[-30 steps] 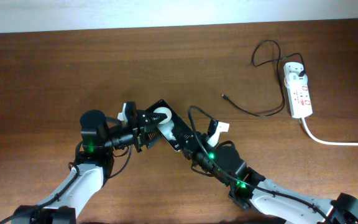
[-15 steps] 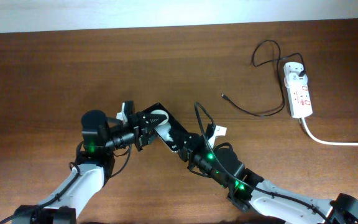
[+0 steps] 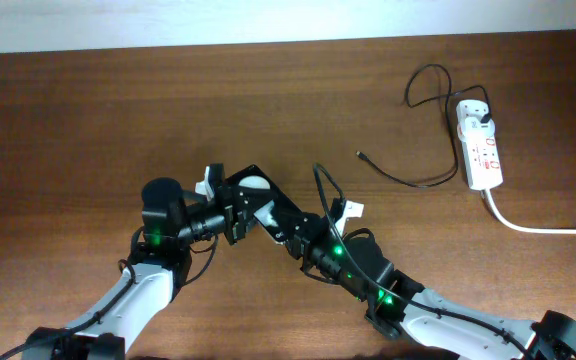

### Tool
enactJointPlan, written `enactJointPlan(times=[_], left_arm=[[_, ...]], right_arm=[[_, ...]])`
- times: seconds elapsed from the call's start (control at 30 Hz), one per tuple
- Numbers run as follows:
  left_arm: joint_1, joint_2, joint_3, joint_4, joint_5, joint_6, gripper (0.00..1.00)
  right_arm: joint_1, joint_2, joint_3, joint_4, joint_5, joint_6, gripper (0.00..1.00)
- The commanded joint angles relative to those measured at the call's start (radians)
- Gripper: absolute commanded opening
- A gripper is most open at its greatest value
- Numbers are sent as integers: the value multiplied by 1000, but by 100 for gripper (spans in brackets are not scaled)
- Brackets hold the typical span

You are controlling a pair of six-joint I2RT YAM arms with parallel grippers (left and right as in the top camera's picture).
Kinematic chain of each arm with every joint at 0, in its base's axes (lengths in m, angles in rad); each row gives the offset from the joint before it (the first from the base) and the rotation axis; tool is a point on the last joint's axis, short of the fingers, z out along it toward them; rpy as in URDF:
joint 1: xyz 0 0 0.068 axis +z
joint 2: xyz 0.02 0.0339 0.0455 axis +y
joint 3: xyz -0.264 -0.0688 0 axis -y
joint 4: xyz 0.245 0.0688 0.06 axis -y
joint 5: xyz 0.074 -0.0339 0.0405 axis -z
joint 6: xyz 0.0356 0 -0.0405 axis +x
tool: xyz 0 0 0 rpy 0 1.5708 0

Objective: Plug charger to phone and switch on socket

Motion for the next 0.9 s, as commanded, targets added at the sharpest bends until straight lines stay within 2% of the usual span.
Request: enactJointPlan(times=[0.0, 0.03, 0.2, 0.37, 0.6, 0.73, 0.8, 0.83, 0.87], left_arm=[[-5, 5, 3, 8, -42, 6, 3], [-5, 5, 3, 8, -46, 6, 1], [-5, 5, 3, 8, -45, 6, 0], [-4, 5, 3, 9, -92, 5, 0], [42, 5, 3, 9, -158, 6, 0], [163, 5, 3, 9, -157, 59, 0], [210, 5, 3, 8, -141, 119, 0], [231, 5, 3, 8, -127, 157, 0], [253, 5, 3, 7, -103, 248, 0]], right_arm=[[12, -2, 23, 11, -83, -10, 4], [12, -2, 23, 11, -87, -10, 4], [12, -2, 23, 11, -91, -10, 4], [12, -2, 23, 11, -90, -10, 21], [12, -2, 23, 11, -90, -11, 28], [12, -2, 23, 10, -90, -11, 44], [12, -2, 23, -19, -89, -11, 56], [12, -2, 23, -43, -89, -12, 63], [12, -2, 23, -88, -89, -26, 71]])
